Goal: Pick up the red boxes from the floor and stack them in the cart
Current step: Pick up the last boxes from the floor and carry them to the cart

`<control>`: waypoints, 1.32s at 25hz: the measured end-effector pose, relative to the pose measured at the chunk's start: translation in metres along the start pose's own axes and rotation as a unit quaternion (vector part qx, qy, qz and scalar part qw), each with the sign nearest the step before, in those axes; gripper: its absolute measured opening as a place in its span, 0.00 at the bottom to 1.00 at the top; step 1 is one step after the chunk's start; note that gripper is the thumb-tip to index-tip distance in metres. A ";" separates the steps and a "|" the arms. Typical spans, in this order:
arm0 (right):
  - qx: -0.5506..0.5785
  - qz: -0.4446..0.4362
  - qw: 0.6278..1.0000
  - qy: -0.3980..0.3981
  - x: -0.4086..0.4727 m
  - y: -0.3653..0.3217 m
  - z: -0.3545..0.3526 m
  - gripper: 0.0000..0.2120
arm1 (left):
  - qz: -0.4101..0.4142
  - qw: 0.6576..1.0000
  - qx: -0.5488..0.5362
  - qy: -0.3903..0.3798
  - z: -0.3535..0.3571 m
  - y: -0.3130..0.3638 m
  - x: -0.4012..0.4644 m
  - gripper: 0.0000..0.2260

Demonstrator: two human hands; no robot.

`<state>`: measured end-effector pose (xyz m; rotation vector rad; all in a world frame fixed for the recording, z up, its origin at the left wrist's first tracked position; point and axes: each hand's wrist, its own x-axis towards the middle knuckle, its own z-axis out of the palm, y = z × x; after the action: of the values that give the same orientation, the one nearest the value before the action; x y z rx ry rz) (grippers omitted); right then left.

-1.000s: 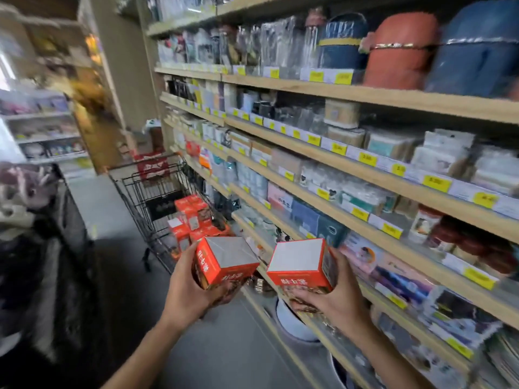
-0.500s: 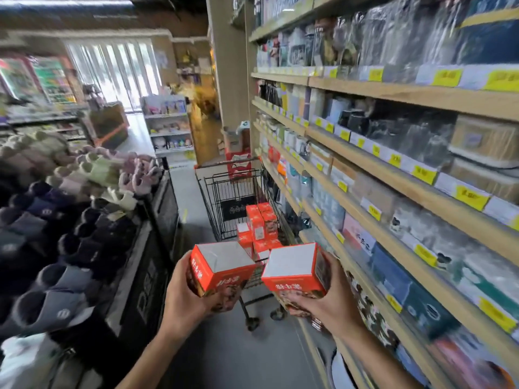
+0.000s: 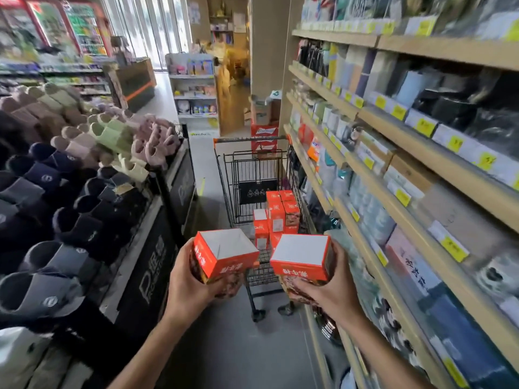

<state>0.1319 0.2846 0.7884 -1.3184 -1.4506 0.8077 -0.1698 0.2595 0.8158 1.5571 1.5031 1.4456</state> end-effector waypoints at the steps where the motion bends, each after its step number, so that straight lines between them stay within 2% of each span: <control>1: -0.002 0.012 1.000 0.006 0.017 0.005 0.009 0.54 | -0.003 1.000 -0.004 -0.007 0.002 -0.012 0.019 0.44; 8: -0.020 0.063 0.997 0.039 0.125 0.024 0.064 0.53 | -0.035 0.998 -0.030 -0.053 0.008 -0.073 0.147 0.44; 14: -0.017 0.114 0.992 0.055 0.189 0.050 0.083 0.51 | -0.087 0.993 -0.049 -0.064 0.036 -0.111 0.227 0.44; 17: -0.010 0.134 0.989 0.066 0.226 0.073 0.085 0.48 | -0.118 0.990 -0.053 -0.058 0.061 -0.129 0.258 0.44; 23: 0.008 0.163 0.985 0.060 0.305 0.135 0.091 0.49 | -0.184 0.982 -0.040 -0.032 0.123 -0.171 0.320 0.43; 27: 0.014 0.203 0.978 0.049 0.359 0.179 0.093 0.49 | -0.229 0.972 -0.028 -0.034 0.172 -0.210 0.361 0.43; 30: 0.022 0.226 0.973 0.052 0.386 0.205 0.096 0.50 | -0.257 0.965 -0.020 -0.051 0.202 -0.244 0.381 0.48; 33: 0.006 0.248 0.966 0.068 0.402 0.229 0.102 0.51 | -0.289 0.955 0.014 -0.063 0.227 -0.279 0.394 0.46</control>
<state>0.1364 0.7331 0.6346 -1.7236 -1.0139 1.0200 -0.1381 0.7574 0.6253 1.0625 1.7145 0.9714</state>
